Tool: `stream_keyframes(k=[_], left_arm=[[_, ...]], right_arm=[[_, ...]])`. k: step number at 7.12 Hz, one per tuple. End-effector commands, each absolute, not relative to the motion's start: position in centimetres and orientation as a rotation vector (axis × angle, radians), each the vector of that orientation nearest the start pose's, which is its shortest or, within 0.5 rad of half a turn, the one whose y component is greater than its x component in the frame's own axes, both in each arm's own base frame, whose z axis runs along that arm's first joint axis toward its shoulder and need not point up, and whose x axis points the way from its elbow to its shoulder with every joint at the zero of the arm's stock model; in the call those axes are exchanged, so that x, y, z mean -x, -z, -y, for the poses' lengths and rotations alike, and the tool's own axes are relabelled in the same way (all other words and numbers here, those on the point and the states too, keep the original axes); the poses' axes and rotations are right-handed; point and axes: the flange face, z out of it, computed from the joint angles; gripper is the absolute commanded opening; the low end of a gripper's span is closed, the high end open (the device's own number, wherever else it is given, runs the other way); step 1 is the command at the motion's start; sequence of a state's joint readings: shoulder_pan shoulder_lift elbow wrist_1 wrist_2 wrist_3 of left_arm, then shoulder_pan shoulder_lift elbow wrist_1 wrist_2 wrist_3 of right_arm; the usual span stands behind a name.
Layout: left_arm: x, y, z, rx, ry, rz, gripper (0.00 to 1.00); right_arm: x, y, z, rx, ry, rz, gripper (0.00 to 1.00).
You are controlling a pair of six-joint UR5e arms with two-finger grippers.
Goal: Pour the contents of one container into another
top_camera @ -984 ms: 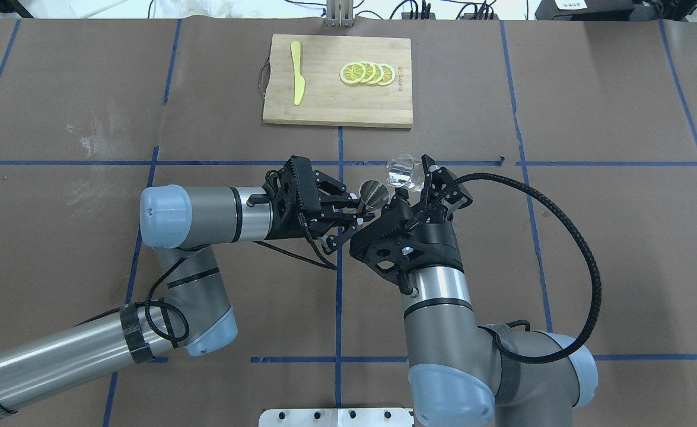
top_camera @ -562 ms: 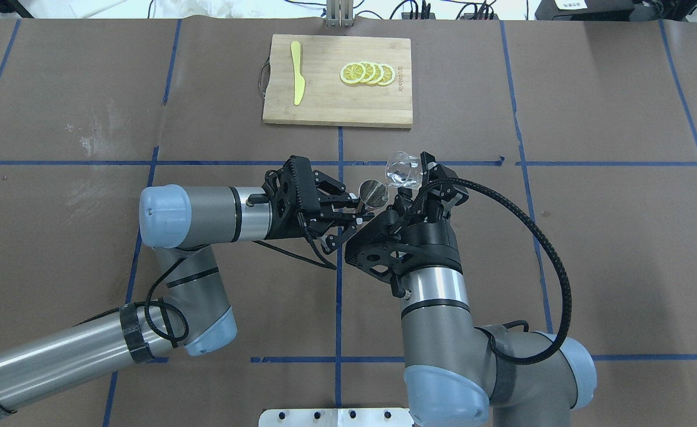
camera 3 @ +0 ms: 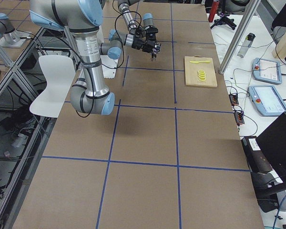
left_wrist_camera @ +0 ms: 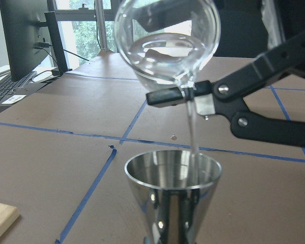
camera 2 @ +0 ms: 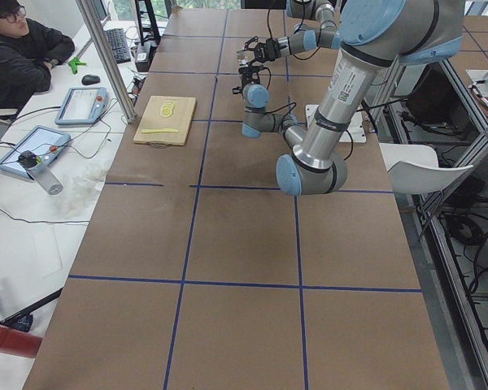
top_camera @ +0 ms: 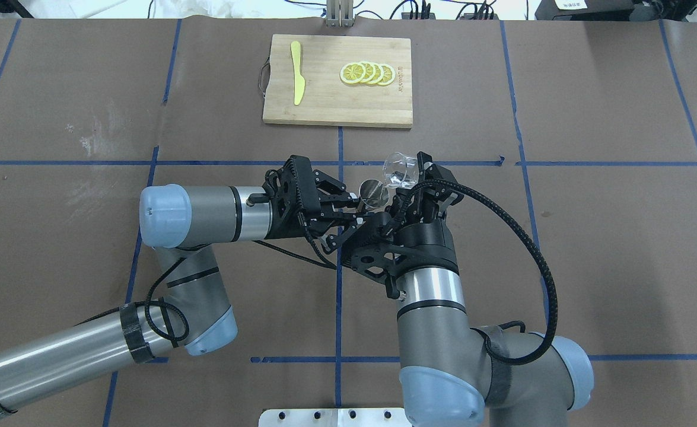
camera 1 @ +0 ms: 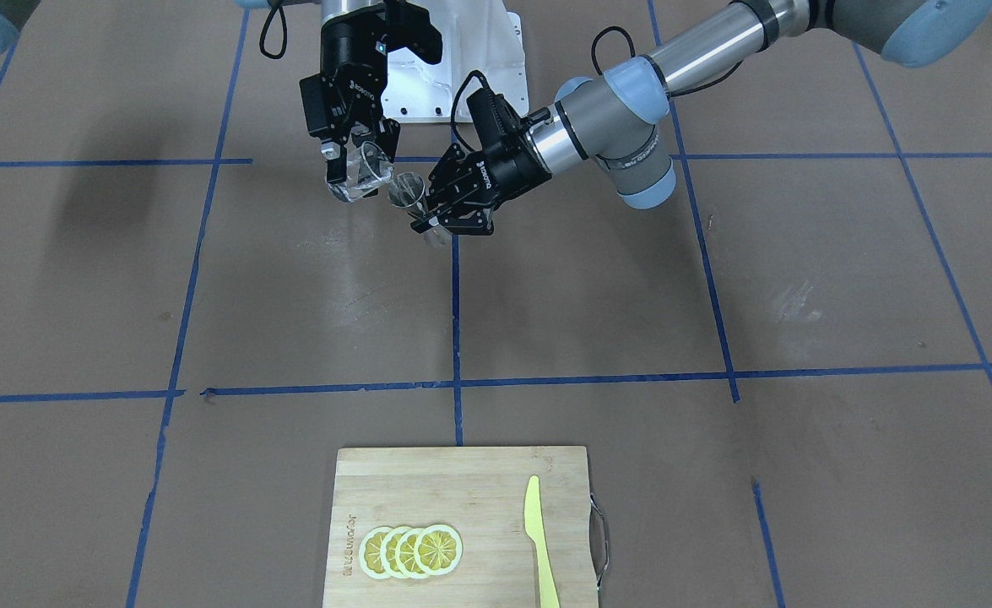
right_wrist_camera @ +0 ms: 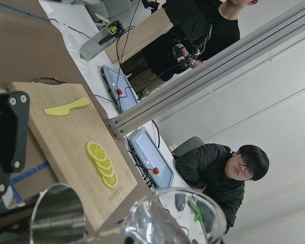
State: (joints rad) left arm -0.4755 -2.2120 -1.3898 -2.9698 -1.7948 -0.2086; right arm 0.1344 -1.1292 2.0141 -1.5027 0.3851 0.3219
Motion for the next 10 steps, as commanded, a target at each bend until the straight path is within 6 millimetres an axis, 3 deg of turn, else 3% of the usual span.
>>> stream_keyframes(k=[1, 10], left_arm=[[-54.51, -20.57, 40.57, -1.434, -0.813, -1.298, 0.00], [-54.51, -20.60, 40.44, -1.435, -0.816, -1.300, 0.00]], right_arm=[[48.31, -18.26, 29.33, -1.362, 0.393, -0.069, 0.00], [48.76, -17.83, 29.34, -1.367, 0.429, -0.104, 0.00]])
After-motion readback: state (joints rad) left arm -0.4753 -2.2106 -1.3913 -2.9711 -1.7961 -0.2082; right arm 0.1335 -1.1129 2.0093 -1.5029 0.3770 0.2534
